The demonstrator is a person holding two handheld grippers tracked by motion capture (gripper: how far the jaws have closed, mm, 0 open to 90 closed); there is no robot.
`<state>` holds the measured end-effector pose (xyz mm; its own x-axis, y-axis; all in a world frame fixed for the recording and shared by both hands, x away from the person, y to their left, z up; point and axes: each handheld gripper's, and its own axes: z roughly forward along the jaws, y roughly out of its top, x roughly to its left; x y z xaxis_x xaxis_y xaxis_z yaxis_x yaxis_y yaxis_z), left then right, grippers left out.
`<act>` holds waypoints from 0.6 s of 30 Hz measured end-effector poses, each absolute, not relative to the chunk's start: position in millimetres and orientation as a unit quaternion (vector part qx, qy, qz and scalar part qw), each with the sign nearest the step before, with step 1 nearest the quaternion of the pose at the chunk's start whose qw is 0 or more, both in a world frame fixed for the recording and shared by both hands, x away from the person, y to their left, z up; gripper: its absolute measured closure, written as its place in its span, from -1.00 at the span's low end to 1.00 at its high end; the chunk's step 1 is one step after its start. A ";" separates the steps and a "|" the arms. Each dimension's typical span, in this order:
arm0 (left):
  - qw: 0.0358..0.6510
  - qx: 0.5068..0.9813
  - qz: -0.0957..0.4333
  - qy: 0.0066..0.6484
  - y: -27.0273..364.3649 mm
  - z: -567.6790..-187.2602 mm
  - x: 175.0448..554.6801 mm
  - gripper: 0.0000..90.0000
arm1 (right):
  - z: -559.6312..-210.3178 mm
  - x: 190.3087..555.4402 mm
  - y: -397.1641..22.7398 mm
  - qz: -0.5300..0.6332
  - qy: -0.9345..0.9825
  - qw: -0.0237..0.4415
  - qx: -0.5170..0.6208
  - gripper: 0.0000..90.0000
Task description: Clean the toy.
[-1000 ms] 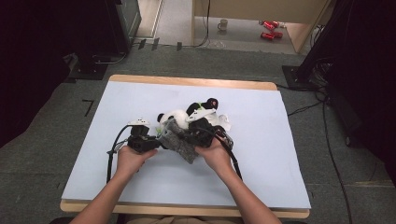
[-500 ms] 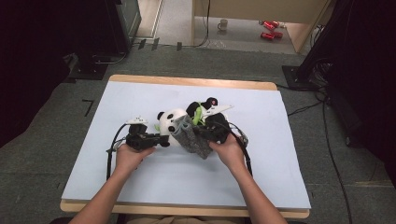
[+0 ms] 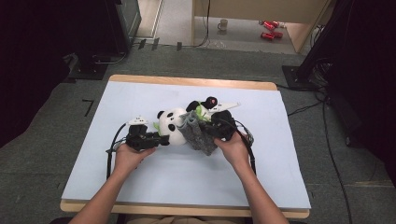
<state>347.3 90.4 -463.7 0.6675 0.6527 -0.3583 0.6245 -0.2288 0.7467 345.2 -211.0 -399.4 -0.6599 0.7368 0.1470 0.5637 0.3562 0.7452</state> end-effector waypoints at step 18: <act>0.499 0.781 0.112 0.358 71.4 -478.3 341.4 -0.39 | -395.8 363.0 -207.9 0.426 0.792 0.112 0.422 0.84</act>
<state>341.4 71.4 -478.3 0.7182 0.6714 -0.1828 0.4487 -0.2460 0.8592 363.0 -207.9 -395.8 -0.6179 0.7647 0.1827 0.5735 0.2794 0.7701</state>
